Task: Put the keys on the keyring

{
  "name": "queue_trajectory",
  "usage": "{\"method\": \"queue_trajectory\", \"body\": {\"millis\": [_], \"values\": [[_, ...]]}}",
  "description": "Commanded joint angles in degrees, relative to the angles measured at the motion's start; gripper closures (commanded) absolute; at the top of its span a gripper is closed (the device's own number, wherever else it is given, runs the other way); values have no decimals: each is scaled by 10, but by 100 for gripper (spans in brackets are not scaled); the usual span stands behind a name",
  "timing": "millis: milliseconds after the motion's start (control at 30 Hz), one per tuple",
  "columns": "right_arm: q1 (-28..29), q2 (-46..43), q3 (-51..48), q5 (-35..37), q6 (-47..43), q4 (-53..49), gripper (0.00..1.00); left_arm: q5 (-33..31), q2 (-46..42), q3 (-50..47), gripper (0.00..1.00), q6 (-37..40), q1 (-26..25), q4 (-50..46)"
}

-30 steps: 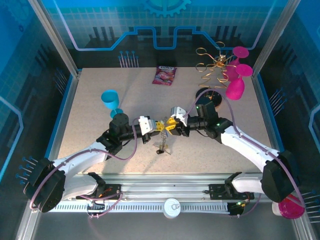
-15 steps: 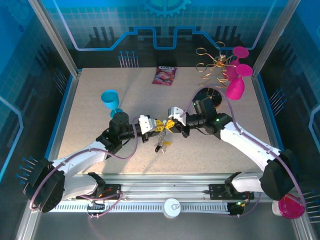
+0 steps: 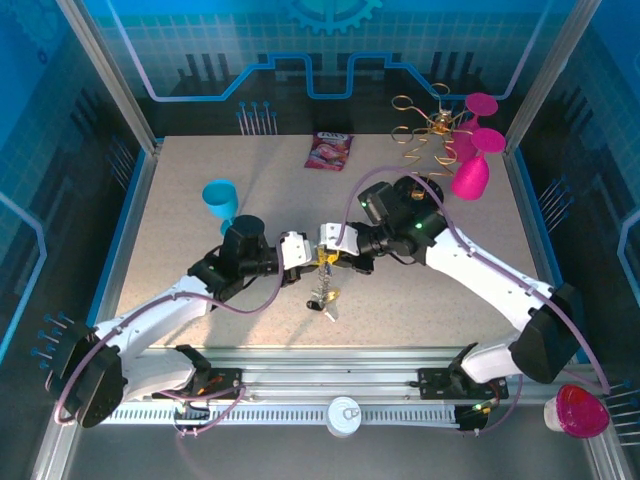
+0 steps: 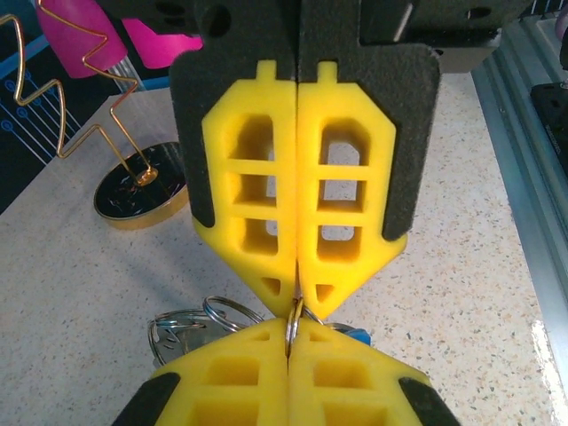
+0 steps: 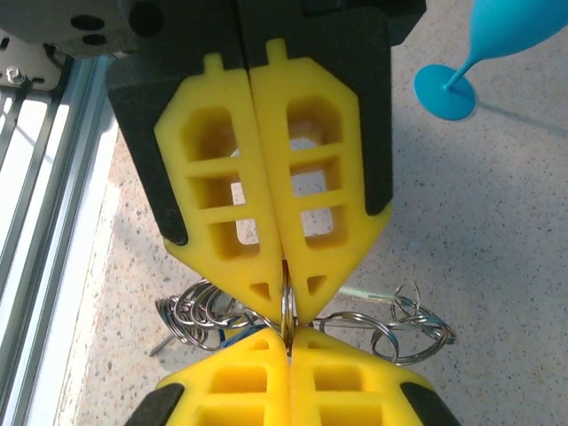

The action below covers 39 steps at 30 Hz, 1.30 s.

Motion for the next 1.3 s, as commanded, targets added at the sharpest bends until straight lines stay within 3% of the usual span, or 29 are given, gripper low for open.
{"method": "queue_trajectory", "body": {"millis": [0,100,233,433,933,1133,1267], "values": [[-38,-56,-55,-88,85,101,71,0,-18,-14,100,-6,0,38],[-76,-81,-117,-139,152,172,61,12,-24,-44,100,-35,0,114],[-78,-91,-176,-151,202,249,56,22,-20,-66,100,-71,0,178],[-73,-89,-212,-158,214,289,54,17,-15,-67,100,-94,1,195],[-63,-61,-183,-150,193,298,59,25,-13,-65,100,-103,0,198],[-58,-60,-183,-131,185,313,71,25,-12,-68,100,-108,0,210],[-58,-68,-183,-117,175,309,95,28,-12,-69,100,-108,1,211]]}}
